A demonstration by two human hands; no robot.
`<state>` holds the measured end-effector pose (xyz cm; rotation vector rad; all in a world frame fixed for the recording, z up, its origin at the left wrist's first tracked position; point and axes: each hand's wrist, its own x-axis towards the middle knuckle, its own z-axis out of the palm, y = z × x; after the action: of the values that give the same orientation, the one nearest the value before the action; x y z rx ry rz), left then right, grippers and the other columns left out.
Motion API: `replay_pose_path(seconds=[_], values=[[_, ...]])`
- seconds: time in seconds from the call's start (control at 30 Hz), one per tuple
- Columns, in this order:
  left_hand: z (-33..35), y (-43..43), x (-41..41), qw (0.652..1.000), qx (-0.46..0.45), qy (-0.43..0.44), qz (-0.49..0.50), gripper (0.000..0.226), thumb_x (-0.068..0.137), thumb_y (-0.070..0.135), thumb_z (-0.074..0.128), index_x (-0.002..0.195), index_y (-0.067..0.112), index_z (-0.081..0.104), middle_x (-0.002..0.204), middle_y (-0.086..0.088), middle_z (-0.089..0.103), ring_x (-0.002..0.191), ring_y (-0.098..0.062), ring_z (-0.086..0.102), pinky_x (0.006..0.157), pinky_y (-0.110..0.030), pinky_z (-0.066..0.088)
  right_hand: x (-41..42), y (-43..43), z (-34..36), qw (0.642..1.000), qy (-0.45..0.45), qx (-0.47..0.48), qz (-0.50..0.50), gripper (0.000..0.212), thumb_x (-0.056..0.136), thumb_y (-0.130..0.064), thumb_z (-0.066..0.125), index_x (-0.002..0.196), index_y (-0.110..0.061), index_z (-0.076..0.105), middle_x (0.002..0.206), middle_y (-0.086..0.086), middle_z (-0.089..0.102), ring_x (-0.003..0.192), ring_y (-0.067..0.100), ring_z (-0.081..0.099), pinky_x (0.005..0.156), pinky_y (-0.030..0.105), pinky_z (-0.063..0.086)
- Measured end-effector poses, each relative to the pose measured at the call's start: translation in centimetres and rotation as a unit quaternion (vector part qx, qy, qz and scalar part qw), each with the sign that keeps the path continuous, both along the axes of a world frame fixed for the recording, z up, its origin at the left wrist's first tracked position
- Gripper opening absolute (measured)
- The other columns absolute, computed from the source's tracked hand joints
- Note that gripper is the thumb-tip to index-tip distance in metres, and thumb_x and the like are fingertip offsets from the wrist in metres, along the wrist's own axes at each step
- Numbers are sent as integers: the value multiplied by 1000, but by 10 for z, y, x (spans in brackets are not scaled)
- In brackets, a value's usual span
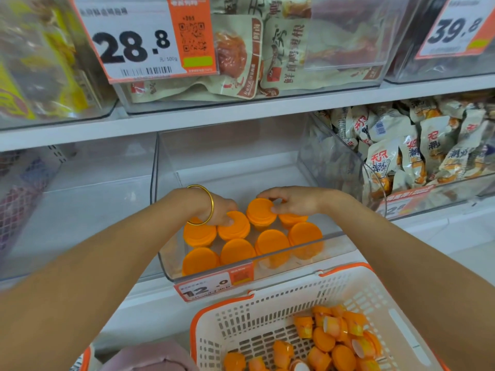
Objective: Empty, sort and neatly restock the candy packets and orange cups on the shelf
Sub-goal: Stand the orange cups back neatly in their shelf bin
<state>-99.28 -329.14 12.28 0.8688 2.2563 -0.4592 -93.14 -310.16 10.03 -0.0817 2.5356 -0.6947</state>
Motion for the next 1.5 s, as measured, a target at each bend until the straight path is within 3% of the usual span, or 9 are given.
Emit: replay_pose_path(seconds=[0.23,0.37,0.6,0.67,0.83,0.9,1.1,1.3,1.5], values=[[3,-1,1,1000,-10,20,15,46,100,43,30,116,5,50,100,-11,55,83,-25,50,84,-42,46,3,-2,-2,993,-1,-102,-53,37,103,-16,39,139,-17,45,147,0,41,136,16,36,109,23,27],[-6,13,8,985,159,-31,62,52,102,33,31,150,23,14,153,-6,28,134,-24,37,109,-34,32,4,7,-5,988,40,-116,-94,34,102,-10,39,133,-16,53,143,2,46,134,17,38,107,24,29],[-11,9,19,973,219,-31,62,59,100,43,33,150,29,7,157,-5,16,142,-24,22,115,-35,21,30,11,9,969,147,-155,-123,35,100,-7,43,133,-10,52,140,7,49,132,17,43,97,10,32],[1,7,40,937,343,26,64,60,97,46,39,149,28,17,154,-11,25,139,-25,29,113,-31,24,59,10,29,943,234,-194,-136,33,98,-3,46,130,-7,54,134,10,54,123,10,49,92,4,35],[16,-3,144,703,708,57,32,30,89,29,51,118,26,54,108,3,60,86,-3,54,70,-14,42,176,-2,48,863,284,-355,-220,29,98,-6,45,121,-19,57,117,7,65,101,14,65,83,26,54],[-9,-1,177,729,684,29,-4,27,89,30,48,112,22,58,98,7,62,79,-5,56,65,-17,44,209,-3,21,844,240,-398,-268,28,97,-9,47,121,-18,59,112,9,68,97,20,67,79,32,57],[-146,28,193,947,300,-106,42,36,97,27,47,131,17,47,130,-6,53,112,-21,53,89,-26,42,223,10,-157,876,25,-220,-428,21,94,-7,54,113,-13,62,117,18,63,90,24,62,73,36,52],[-270,35,190,949,265,-128,113,38,96,24,49,132,12,45,128,5,48,117,-14,46,84,-13,30,237,6,-285,893,63,38,-443,42,92,-12,56,132,-20,53,132,6,56,113,26,56,85,38,48],[-372,67,187,966,148,-110,180,57,86,49,56,130,16,41,130,-10,49,115,-27,50,94,-39,46,205,12,-342,950,116,178,-228,42,85,-26,66,126,-21,57,126,1,60,122,26,51,98,41,41]])
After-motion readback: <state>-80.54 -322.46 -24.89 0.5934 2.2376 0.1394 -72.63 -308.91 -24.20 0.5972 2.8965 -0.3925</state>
